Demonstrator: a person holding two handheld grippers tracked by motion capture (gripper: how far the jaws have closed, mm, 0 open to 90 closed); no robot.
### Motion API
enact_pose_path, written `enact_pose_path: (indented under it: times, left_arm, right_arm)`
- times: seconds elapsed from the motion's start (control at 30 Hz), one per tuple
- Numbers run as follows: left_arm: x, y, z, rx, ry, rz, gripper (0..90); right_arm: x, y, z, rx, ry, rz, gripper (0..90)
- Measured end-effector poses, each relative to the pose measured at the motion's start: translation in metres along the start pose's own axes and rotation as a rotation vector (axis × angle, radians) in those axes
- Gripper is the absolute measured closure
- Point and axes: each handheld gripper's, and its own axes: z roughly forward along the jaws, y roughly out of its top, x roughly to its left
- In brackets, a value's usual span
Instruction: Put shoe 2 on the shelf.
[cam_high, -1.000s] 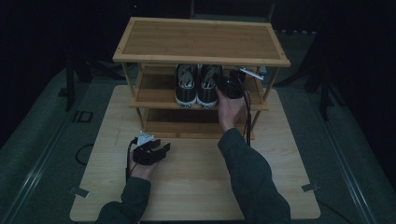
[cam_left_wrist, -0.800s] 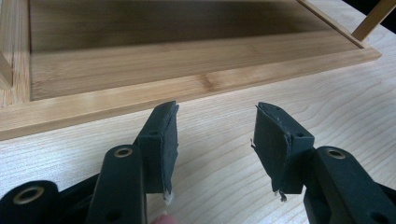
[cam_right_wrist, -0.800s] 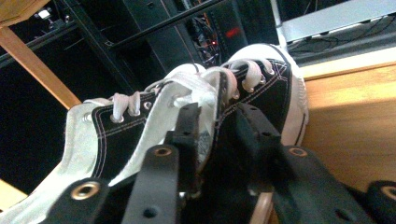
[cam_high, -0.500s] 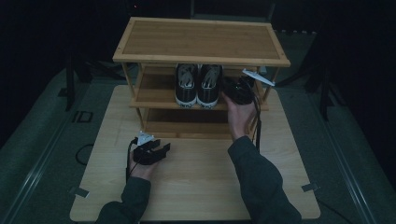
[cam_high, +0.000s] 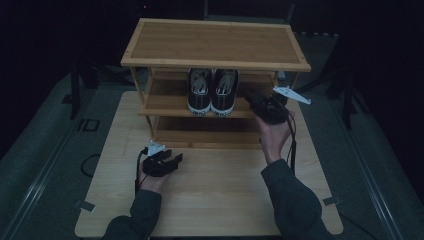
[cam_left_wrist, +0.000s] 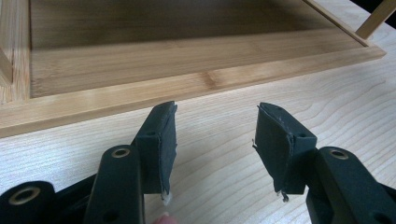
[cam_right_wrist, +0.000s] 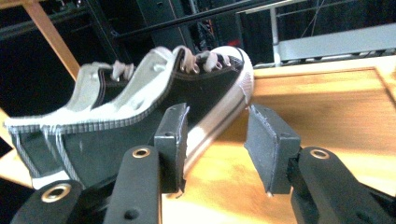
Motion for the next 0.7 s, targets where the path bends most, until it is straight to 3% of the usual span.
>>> enact_pose_path:
  times: [0.03,0.07,0.1,0.3,0.67,0.7]
  left_arm:
    - [0.0,0.0,0.0,0.0,-0.001,0.0,48.8]
    - [0.0,0.0,0.0,0.0,0.0,0.001,48.8]
    - [0.0,0.0,0.0,0.0,0.001,0.0,48.8]
    - [0.0,0.0,0.0,0.0,0.002,0.002,48.5]
    - [-0.001,-0.001,0.001,0.003,0.004,0.0,48.5]
    - [-0.001,0.0,0.001,0.003,0.004,0.001,48.5]
  right_arm:
    - [0.0,-0.004,-0.008,0.004,0.0,-0.041,57.7]
    - [0.0,-0.004,-0.008,0.004,0.0,-0.041,57.7]
    - [0.0,-0.01,-0.014,0.012,0.004,-0.072,57.4]
    - [-0.002,-0.029,-0.031,0.043,0.016,-0.139,57.0]
    - [-0.023,-0.062,-0.04,0.165,0.001,-0.147,56.7]
    - [-0.027,-0.069,-0.041,0.2,0.004,-0.149,56.2]
